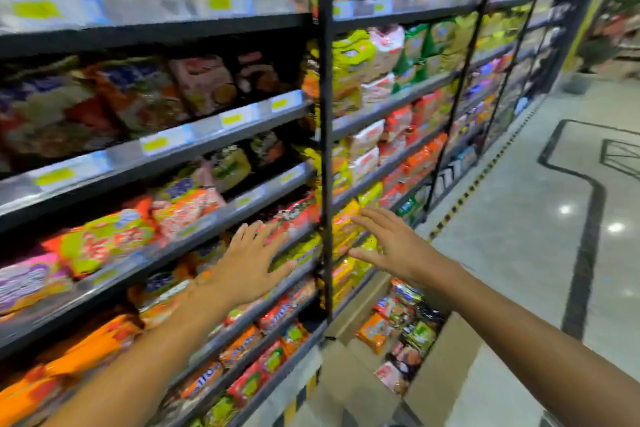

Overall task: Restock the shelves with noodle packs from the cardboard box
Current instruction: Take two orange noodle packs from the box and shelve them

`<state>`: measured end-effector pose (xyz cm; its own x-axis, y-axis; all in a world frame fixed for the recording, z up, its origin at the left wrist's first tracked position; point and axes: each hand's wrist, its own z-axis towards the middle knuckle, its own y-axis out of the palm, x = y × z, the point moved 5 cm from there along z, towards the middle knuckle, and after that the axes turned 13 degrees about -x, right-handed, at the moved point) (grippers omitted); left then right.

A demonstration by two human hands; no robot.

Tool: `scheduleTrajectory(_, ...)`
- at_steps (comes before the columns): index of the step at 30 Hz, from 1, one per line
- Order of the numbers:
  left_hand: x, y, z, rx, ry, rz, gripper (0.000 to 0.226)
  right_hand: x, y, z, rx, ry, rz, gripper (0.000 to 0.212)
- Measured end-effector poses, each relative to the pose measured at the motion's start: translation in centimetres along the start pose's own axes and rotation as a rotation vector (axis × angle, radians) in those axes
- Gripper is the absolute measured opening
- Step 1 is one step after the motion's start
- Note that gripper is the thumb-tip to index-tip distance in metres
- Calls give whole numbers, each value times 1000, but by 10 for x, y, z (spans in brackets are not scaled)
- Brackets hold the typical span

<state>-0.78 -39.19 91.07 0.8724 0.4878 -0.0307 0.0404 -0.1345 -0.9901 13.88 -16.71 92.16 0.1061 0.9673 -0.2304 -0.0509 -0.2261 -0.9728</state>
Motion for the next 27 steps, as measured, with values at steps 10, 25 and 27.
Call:
scheduleTrajectory(10, 169, 92, 138, -268, 130, -82, 84, 206, 28, -106, -182, 248, -2, 113)
scheduleTrajectory(25, 225, 202, 279, -481, 101, -335, 115, 350, 137, -59, -422, 332, 104, 111)
scheduleTrajectory(27, 225, 221, 299, -537, 69, -384, 122, 368, 146, -46, -463, 331, 127, 113)
